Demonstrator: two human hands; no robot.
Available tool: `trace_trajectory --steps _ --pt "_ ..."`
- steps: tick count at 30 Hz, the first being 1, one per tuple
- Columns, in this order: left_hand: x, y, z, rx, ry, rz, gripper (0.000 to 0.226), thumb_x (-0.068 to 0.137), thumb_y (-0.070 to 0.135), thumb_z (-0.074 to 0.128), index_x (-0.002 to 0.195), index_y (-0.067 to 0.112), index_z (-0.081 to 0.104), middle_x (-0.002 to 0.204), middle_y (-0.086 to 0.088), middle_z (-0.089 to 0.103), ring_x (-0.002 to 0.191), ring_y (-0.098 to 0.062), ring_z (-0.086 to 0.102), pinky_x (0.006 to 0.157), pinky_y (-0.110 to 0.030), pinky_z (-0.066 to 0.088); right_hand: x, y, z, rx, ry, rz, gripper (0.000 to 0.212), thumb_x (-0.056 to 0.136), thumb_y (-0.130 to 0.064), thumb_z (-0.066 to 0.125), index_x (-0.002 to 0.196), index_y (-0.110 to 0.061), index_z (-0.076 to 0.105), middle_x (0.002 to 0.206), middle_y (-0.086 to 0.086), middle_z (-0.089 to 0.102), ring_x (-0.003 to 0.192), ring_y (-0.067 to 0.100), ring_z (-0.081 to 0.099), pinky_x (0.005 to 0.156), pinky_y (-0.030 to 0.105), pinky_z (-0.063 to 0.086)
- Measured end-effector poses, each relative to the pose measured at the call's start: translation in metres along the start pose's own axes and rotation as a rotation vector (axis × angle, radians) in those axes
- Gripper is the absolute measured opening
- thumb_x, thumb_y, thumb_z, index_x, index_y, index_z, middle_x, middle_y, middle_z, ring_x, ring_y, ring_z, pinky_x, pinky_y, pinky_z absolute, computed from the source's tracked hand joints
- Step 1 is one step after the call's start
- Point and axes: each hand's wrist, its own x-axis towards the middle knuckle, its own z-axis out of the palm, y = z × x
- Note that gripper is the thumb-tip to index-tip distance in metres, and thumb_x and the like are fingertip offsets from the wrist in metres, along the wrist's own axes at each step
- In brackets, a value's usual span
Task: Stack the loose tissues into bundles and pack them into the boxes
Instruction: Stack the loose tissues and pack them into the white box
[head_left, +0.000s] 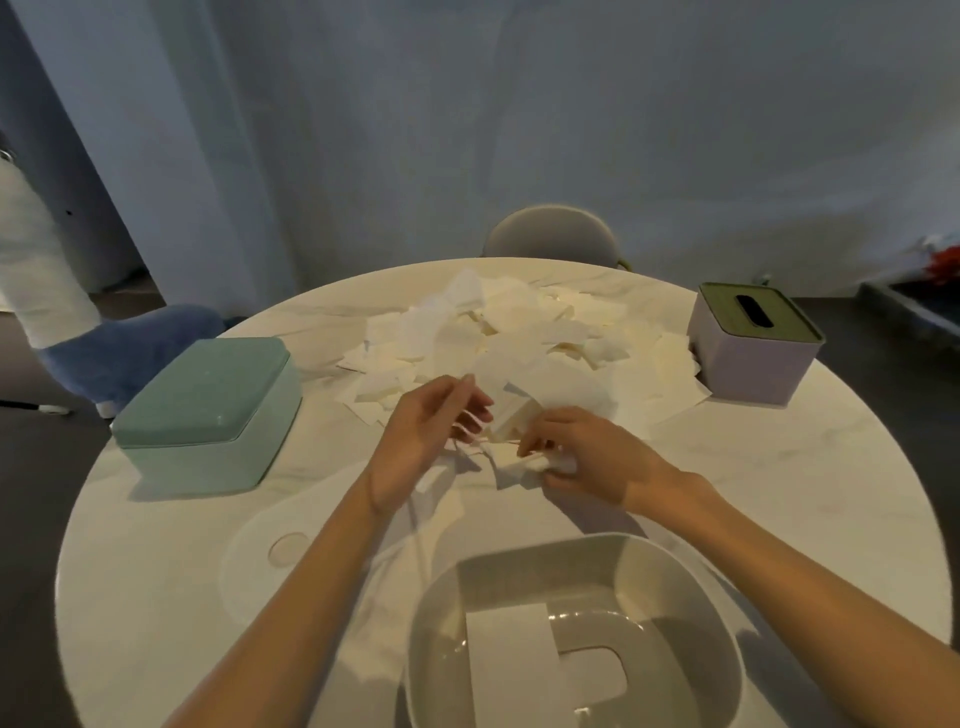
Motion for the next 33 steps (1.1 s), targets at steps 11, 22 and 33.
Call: trace_trajectory --steps 11,22,33 --pt "0.014 -0.027 0.013 0.319 -0.024 0.108 0.036 0.081 0.04 0.086 0.108 0.025 0.067 0.102 0.01 0.071 0.089 -0.008 0.067 0.079 -0.023 0.058 0.017 0.016 -0.012 0.196 0.325 0.196 0.026 0.092 -0.032 0.073 0.114 -0.027 0.06 0.107 -0.01 0.067 0.089 0.01 0.061 0.082 0.034 0.055" --pt "0.013 -0.026 0.016 0.315 0.142 0.086 0.018 0.095 0.033 0.072 0.106 0.02 0.066 0.098 0.012 0.07 0.086 -0.001 0.064 0.07 -0.017 0.054 0.025 0.039 -0.007 0.039 0.199 0.287 0.097 0.069 -0.066 0.082 0.151 -0.042 0.035 0.157 -0.015 0.04 0.139 0.015 0.041 0.114 0.034 0.036" --pt "0.041 -0.019 0.015 0.373 0.285 0.063 0.018 0.107 0.016 0.052 0.122 0.017 0.062 0.122 0.002 0.066 0.106 -0.013 0.062 0.075 0.0 0.045 0.044 0.013 0.011 0.233 0.434 0.039 0.021 0.088 -0.027 0.078 0.109 -0.03 0.077 0.104 -0.014 0.071 0.093 0.004 0.062 0.087 0.032 0.051"
